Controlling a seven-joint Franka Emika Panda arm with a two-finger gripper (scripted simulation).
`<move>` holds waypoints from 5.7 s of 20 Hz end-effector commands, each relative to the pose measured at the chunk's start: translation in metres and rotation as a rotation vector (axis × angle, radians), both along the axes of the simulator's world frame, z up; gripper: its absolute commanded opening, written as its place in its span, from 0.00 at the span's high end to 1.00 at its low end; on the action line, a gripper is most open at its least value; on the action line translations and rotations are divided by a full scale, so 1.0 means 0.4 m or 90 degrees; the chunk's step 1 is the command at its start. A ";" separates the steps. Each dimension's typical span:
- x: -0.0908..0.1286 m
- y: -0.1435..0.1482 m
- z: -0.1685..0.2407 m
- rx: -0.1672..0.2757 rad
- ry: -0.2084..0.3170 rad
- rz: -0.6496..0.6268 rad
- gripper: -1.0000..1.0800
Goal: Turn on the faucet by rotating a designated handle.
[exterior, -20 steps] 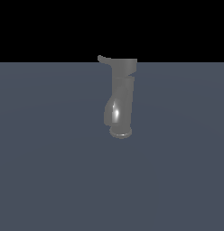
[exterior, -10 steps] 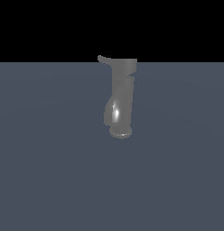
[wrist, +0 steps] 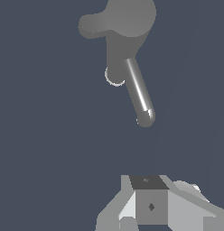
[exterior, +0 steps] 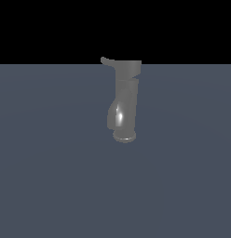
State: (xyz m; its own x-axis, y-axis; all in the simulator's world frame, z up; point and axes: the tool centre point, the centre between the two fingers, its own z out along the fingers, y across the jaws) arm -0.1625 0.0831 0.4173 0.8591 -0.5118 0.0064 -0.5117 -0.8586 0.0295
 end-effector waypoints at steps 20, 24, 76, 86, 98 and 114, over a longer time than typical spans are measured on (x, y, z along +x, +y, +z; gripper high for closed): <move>0.270 0.034 -0.130 0.009 -0.007 -0.319 1.00; 0.322 0.023 -0.154 0.010 -0.008 -0.379 1.00; 0.492 -0.105 -0.298 0.012 -0.016 -0.765 1.00; 0.450 -0.106 -0.298 0.016 -0.019 -0.766 1.00; 0.362 -0.129 -0.298 0.014 -0.018 -0.766 1.00; 0.280 -0.183 -0.298 0.014 -0.016 -0.756 1.00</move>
